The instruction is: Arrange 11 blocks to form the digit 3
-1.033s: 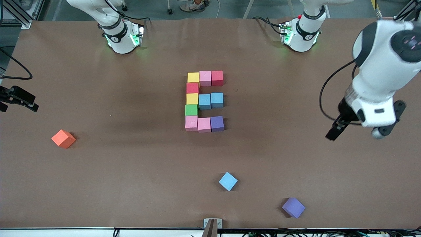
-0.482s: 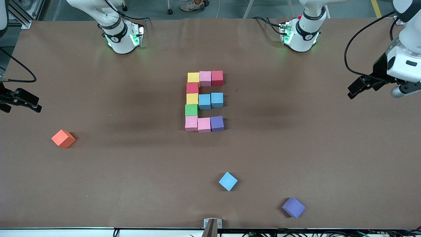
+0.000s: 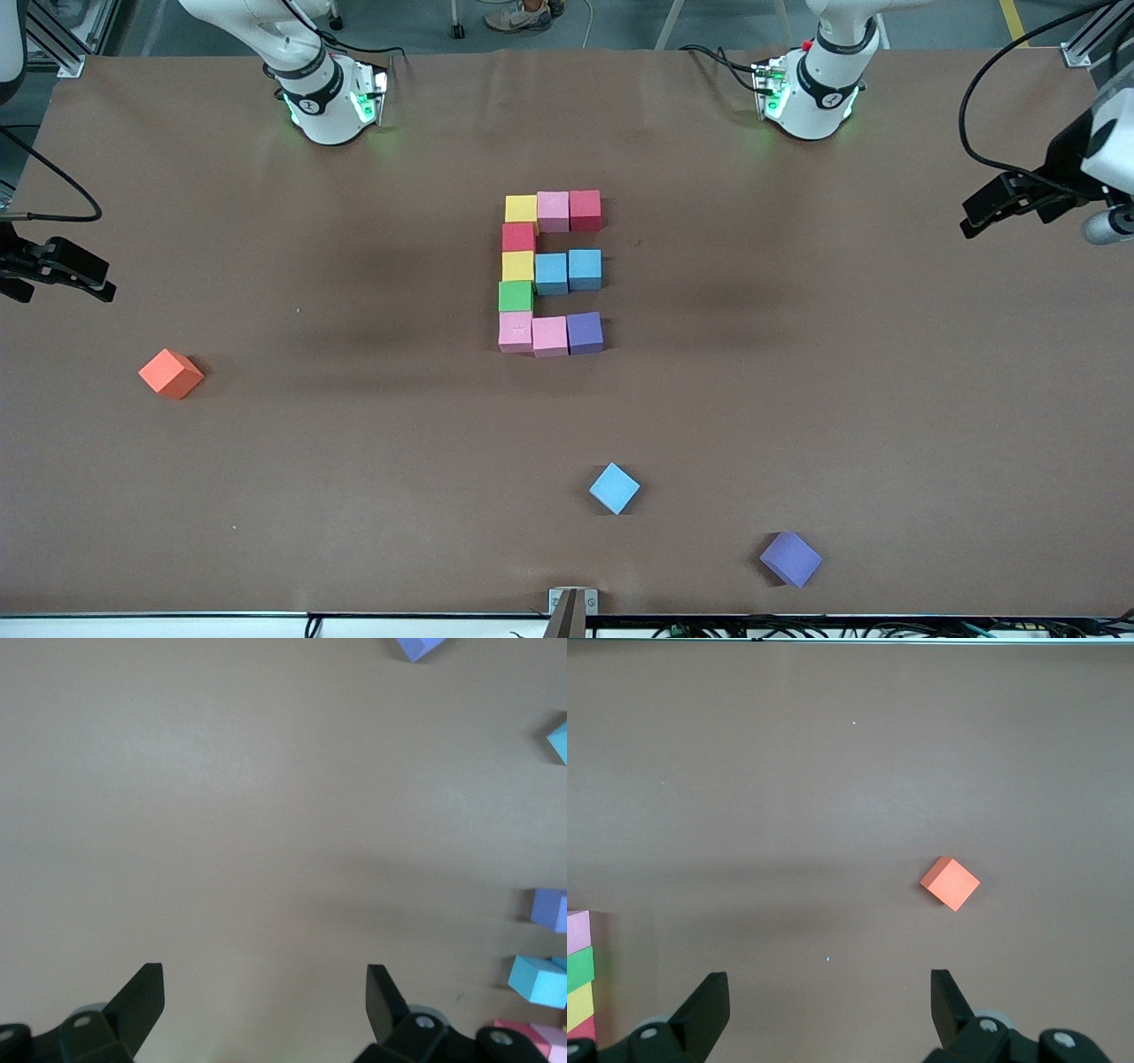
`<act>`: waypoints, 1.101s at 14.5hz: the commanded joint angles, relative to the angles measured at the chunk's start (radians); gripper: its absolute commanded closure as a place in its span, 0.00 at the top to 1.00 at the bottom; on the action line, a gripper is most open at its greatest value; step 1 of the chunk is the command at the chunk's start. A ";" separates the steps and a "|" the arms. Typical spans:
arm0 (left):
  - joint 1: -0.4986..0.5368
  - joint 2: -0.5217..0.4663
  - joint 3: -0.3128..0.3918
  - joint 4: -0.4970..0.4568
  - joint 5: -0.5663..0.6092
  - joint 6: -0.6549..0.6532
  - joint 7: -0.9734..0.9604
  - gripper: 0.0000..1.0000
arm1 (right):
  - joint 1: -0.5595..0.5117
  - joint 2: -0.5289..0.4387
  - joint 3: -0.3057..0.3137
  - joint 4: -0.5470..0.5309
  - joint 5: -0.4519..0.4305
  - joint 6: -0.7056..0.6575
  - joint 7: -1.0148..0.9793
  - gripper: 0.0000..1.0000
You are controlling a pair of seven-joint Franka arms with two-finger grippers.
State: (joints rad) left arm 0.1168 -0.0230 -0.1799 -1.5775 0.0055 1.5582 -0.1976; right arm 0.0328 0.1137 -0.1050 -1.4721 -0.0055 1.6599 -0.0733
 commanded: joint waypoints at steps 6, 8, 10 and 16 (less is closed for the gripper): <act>-0.054 0.023 0.034 0.015 0.007 0.035 0.090 1.00 | 0.013 -0.032 0.002 -0.027 -0.045 0.008 -0.005 1.00; -0.161 -0.015 0.141 -0.047 0.014 0.089 0.066 1.00 | 0.015 -0.032 0.002 -0.025 -0.045 0.008 -0.005 1.00; -0.172 -0.031 0.160 -0.055 0.014 0.095 0.060 1.00 | 0.015 -0.032 0.004 -0.024 -0.044 0.011 -0.003 1.00; -0.229 -0.021 0.227 -0.044 0.007 0.095 0.072 1.00 | 0.016 -0.031 0.002 -0.024 -0.044 0.008 -0.005 1.00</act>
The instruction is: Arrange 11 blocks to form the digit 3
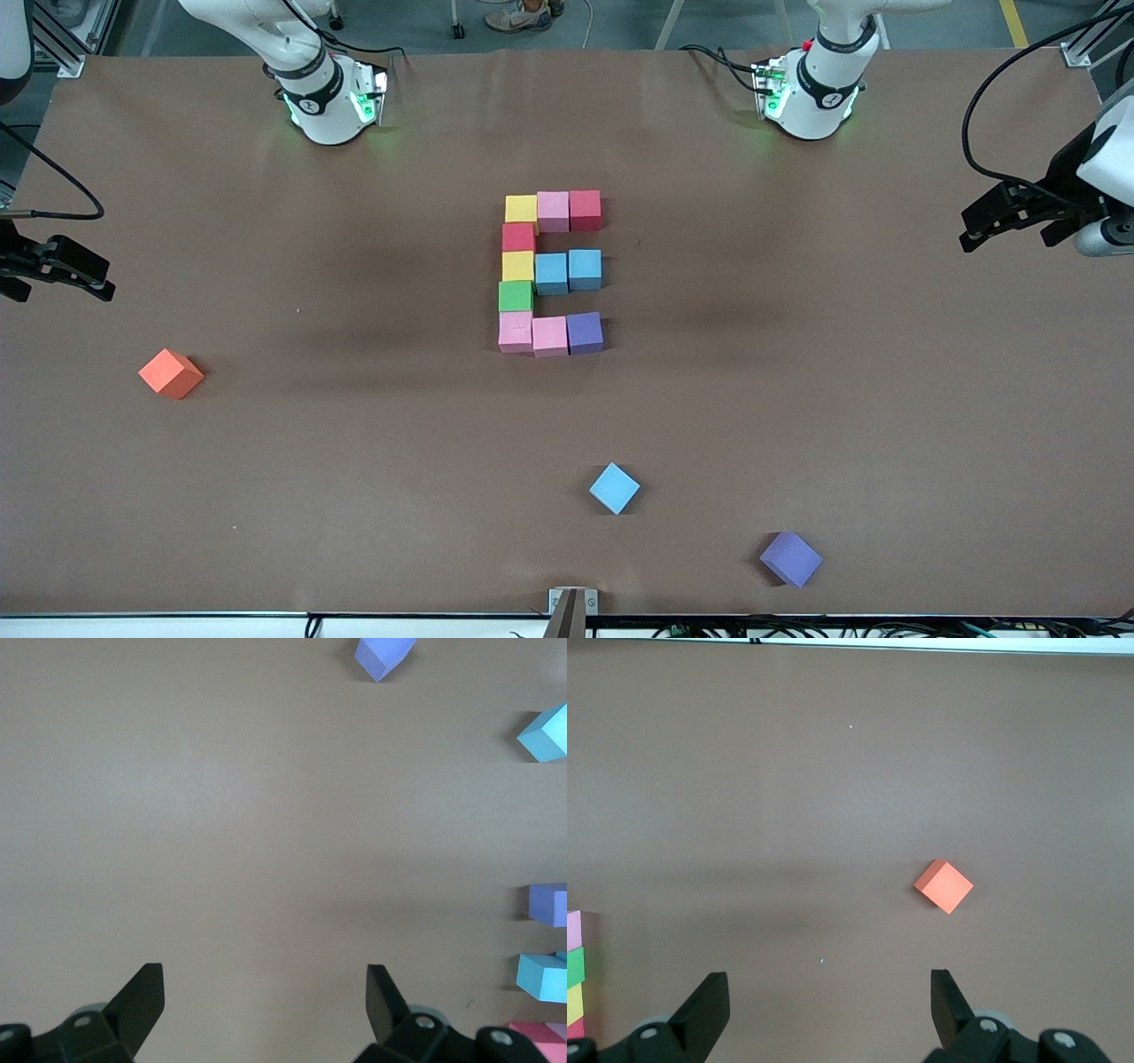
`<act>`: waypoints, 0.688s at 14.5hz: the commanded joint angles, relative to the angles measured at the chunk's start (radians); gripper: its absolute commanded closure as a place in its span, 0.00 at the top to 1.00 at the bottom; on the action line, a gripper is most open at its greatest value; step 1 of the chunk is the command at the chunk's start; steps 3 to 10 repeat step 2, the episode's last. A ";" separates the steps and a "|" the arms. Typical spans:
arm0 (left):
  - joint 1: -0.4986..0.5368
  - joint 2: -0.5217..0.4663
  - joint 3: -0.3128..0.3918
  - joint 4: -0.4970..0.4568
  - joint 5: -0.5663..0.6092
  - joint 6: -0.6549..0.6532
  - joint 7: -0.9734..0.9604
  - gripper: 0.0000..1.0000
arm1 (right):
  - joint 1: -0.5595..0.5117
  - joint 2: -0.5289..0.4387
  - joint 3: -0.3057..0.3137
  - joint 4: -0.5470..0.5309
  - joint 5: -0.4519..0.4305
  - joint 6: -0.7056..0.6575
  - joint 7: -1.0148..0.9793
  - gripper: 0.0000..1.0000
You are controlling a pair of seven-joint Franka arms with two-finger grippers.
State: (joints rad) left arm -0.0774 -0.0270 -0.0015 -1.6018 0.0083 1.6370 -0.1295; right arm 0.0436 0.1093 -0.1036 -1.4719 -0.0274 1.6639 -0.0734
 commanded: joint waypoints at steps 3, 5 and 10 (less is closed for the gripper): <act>-0.035 -0.017 0.049 -0.020 0.006 0.014 0.002 1.00 | 0.006 -0.026 0.001 -0.024 -0.022 0.005 -0.003 1.00; -0.035 -0.017 0.049 -0.020 0.006 0.014 0.002 1.00 | 0.006 -0.026 0.001 -0.024 -0.022 0.005 -0.003 1.00; -0.035 -0.017 0.049 -0.020 0.006 0.014 0.002 1.00 | 0.006 -0.026 0.001 -0.024 -0.022 0.005 -0.003 1.00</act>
